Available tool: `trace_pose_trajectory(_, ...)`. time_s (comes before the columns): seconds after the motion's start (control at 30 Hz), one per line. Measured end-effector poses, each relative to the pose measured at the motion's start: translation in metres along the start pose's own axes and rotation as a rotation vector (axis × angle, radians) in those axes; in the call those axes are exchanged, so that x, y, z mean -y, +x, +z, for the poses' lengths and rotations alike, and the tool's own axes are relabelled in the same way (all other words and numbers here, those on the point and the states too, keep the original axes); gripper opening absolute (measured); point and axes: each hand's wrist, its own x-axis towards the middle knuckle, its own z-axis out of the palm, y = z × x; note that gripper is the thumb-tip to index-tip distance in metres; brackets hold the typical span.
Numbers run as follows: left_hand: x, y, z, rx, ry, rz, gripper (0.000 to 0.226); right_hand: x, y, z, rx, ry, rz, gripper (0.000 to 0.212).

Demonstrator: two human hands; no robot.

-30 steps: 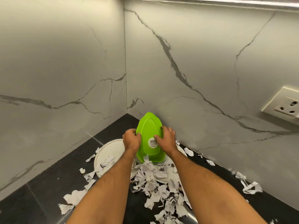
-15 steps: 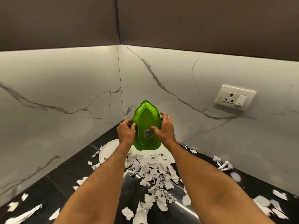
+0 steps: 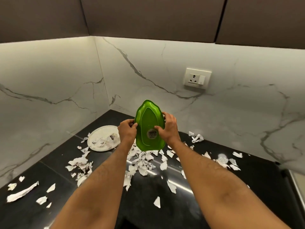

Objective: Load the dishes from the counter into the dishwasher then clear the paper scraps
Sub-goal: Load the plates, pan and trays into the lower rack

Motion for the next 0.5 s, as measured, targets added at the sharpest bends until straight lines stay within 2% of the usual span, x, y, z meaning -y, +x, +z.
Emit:
trace_pose_trajectory(0.17, -0.009, -0.065, 0.011, 0.078, 0.001, 0.062, 0.017, -0.011, -0.06, -0.049, -0.036, -0.044, 0.064, 0.074)
trace_pose_trajectory(0.5, -0.014, -0.197, -0.005, 0.294, -0.02, 0.187, 0.024, -0.001, -0.215, -0.133, -0.171, -0.124, 0.201, 0.075)
